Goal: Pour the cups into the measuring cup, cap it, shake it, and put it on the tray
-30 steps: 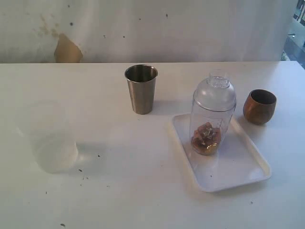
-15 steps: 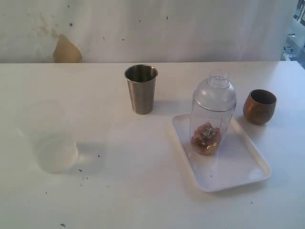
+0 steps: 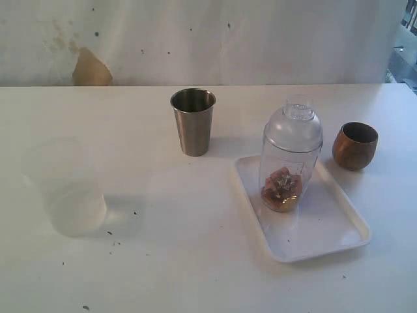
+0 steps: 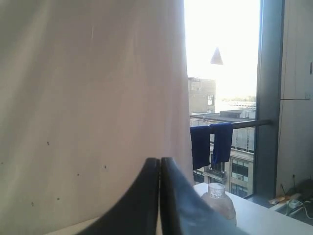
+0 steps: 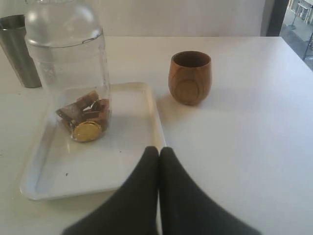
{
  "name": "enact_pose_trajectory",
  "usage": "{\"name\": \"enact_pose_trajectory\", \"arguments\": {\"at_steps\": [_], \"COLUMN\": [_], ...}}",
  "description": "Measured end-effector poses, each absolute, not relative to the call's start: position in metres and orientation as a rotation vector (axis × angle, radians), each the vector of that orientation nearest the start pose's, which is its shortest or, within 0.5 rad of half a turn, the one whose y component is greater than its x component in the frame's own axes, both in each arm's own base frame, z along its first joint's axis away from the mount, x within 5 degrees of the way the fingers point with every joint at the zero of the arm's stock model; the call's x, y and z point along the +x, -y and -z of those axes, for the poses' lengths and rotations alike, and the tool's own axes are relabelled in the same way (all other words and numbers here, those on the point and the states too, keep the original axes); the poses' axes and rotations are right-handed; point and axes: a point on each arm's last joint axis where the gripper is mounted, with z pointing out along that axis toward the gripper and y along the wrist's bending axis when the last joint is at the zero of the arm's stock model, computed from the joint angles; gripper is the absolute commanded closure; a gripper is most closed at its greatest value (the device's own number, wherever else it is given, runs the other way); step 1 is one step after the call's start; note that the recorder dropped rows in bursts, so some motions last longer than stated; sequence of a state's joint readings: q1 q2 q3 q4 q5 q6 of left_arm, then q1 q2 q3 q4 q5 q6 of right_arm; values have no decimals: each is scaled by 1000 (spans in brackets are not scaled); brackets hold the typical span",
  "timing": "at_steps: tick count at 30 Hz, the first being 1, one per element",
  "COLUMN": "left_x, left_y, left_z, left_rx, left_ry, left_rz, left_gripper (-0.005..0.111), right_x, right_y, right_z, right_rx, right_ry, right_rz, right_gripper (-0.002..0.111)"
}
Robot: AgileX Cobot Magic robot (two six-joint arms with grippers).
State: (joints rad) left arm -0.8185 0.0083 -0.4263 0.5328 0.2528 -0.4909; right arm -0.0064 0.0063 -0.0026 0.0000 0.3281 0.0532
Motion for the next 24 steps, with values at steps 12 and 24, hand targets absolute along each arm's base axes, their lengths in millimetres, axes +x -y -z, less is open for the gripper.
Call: {"name": "enact_pose_trajectory", "arguments": {"at_steps": [12, 24], "left_x": [15, 14], "left_y": [1, -3], "left_z": [-328, -327], "left_rx": [233, -197], "left_ry": [-1301, -1301], "left_rz": [585, 307], "left_gripper": [106, 106], "right_x": [54, 54], "right_y": [0, 0], "right_z": [-184, -184], "right_rx": [54, 54], "right_ry": [-1815, -1816], "right_rz": [-33, -33], "right_gripper": [108, 108]}}
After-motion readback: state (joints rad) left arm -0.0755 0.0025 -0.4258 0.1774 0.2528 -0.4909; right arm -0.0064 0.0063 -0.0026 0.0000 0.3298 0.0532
